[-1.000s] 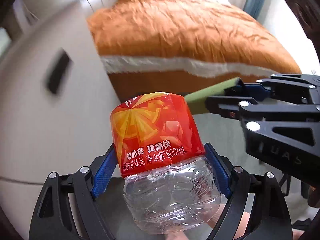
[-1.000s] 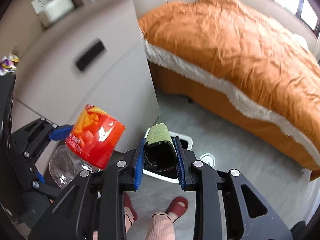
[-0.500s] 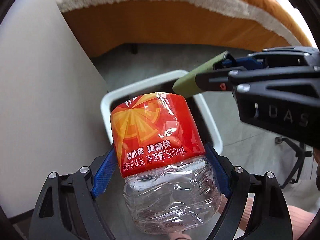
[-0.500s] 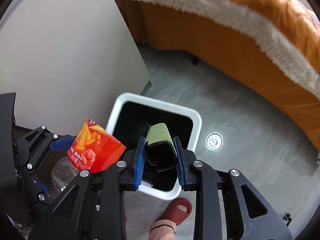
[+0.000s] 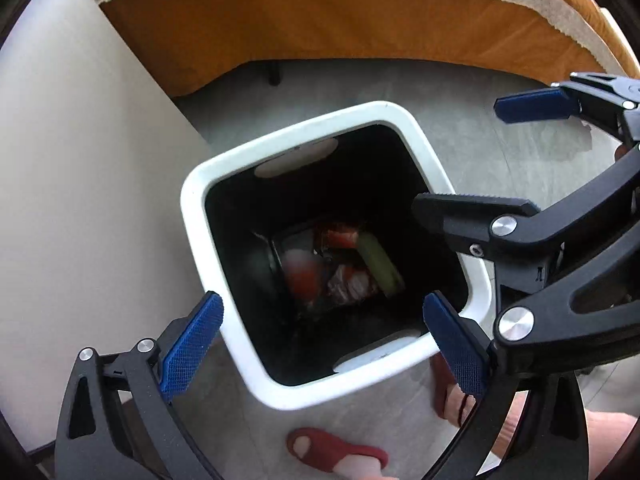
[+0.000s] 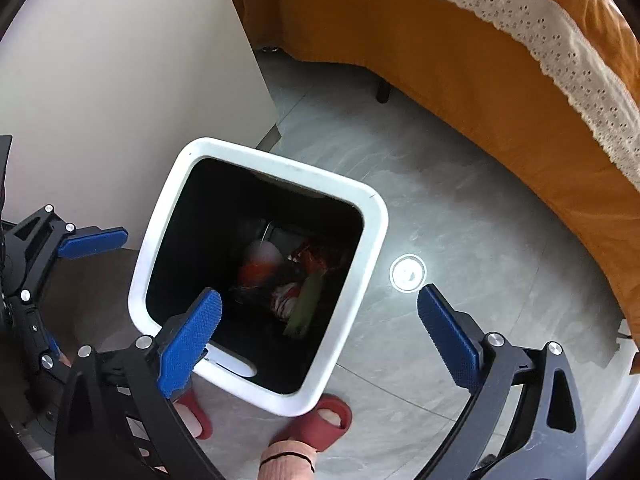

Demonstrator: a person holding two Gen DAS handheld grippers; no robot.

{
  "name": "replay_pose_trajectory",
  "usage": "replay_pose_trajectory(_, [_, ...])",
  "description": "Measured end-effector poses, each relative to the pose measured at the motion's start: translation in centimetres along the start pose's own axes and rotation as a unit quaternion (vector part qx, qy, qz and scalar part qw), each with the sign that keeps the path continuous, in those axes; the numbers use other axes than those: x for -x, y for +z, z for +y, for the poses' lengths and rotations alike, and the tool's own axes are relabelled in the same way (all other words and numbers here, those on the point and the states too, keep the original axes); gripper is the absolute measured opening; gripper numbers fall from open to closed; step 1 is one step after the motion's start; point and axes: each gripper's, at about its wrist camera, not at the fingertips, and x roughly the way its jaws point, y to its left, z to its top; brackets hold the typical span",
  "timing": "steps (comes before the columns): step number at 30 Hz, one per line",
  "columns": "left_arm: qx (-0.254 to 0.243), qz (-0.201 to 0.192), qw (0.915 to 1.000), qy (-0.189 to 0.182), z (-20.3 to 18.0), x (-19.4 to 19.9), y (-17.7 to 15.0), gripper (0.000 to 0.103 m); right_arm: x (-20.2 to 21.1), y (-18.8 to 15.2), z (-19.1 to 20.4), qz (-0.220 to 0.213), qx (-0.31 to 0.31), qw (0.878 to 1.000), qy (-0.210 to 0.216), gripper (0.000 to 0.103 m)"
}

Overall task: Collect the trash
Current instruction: 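Carry bottle and tube over the white bin and open both tools, then move both open tools back to the desk pile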

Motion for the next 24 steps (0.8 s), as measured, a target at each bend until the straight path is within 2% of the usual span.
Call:
replay_pose_trajectory(4, [0.0,-0.001,1.0,-0.003,-0.1,1.4,0.5,0.098,1.8,0.4,0.1,-0.006,0.002,1.0,-0.009,0.098])
replay_pose_trajectory(8, [0.001,-0.01,0.9999,-0.006,-0.3,4.3,0.8,0.098,4.6,0.8,0.1,-0.014,-0.006,1.0,-0.012,0.098])
replay_pose_trajectory(16, [0.005,-0.042,0.999,-0.014,-0.5,11.9,1.7,0.098,11.6,0.6,0.1,-0.036,-0.042,0.998,-0.025,0.098])
replay_pose_trajectory(24, [0.004,-0.084,0.9963,-0.018,-1.1,20.5,1.4,0.098,20.8,-0.7,0.2,-0.078,-0.117,0.99,-0.033,0.098])
